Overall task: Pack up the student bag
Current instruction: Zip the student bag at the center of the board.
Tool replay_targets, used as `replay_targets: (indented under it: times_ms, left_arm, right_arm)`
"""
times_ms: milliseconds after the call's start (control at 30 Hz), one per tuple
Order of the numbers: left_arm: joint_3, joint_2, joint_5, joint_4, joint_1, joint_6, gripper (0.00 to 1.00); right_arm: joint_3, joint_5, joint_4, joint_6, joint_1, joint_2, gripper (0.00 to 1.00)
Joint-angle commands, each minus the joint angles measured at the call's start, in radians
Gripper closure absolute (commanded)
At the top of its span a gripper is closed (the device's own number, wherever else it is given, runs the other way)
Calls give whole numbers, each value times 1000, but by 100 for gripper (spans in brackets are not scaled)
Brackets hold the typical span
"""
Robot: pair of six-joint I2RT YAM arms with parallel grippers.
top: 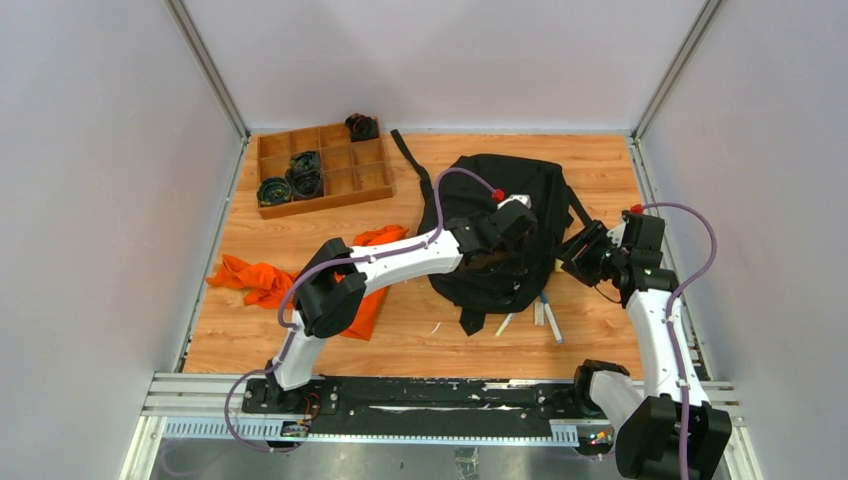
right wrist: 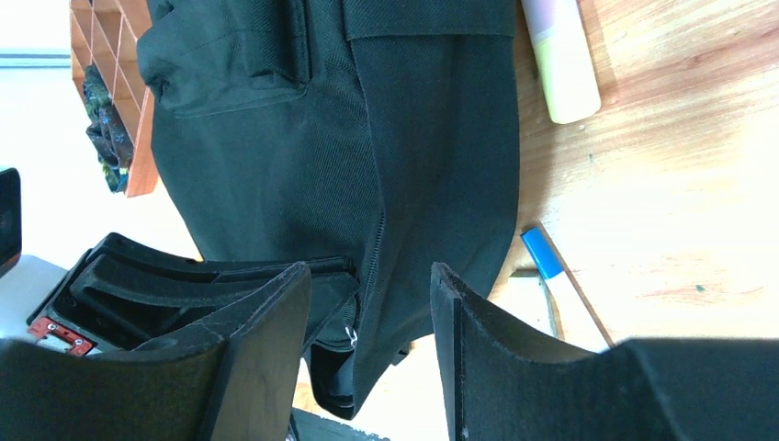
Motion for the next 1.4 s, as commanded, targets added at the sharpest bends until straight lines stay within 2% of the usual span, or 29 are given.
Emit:
replay_targets:
  times_ms: [0, 167, 333, 467, 600, 800, 933, 1067, 1267, 1367]
  left_arm:
    - [9, -6, -6, 13, -3, 7, 100]
    - [-32, -67, 6, 20, -4, 19, 100]
    - [-143, -175, -2, 72, -3, 50, 100]
    - [-177, -215, 27, 83, -3, 93, 100]
    - [-168, -210, 66, 73, -3, 99, 100]
    - [-181, -233, 64, 56, -2, 137, 100]
    - [-260, -305, 62, 96, -3, 217, 100]
    - [-302, -370, -31, 3, -3, 301, 100]
    - [-424, -476, -140, 10, 17, 348, 100]
    - [-445, -507, -131, 15, 25, 363, 100]
  right_arm:
    - [-6, -52, -15, -11, -15, -10, 45]
    - [-33, -101, 18, -1, 4, 18, 44]
    - [-56, -98, 44, 6, 63, 45, 44]
    - [-72, -96, 83, 25, 101, 81, 46]
    - [-79, -93, 120, 44, 120, 117, 62]
    - [-64, -80, 124, 43, 122, 135, 99]
    - [-48, -40, 93, 27, 120, 144, 100]
    - [-19, -3, 55, -9, 104, 168, 100]
    - [38, 22, 17, -45, 81, 207, 100]
    - [58, 3, 13, -54, 77, 217, 100]
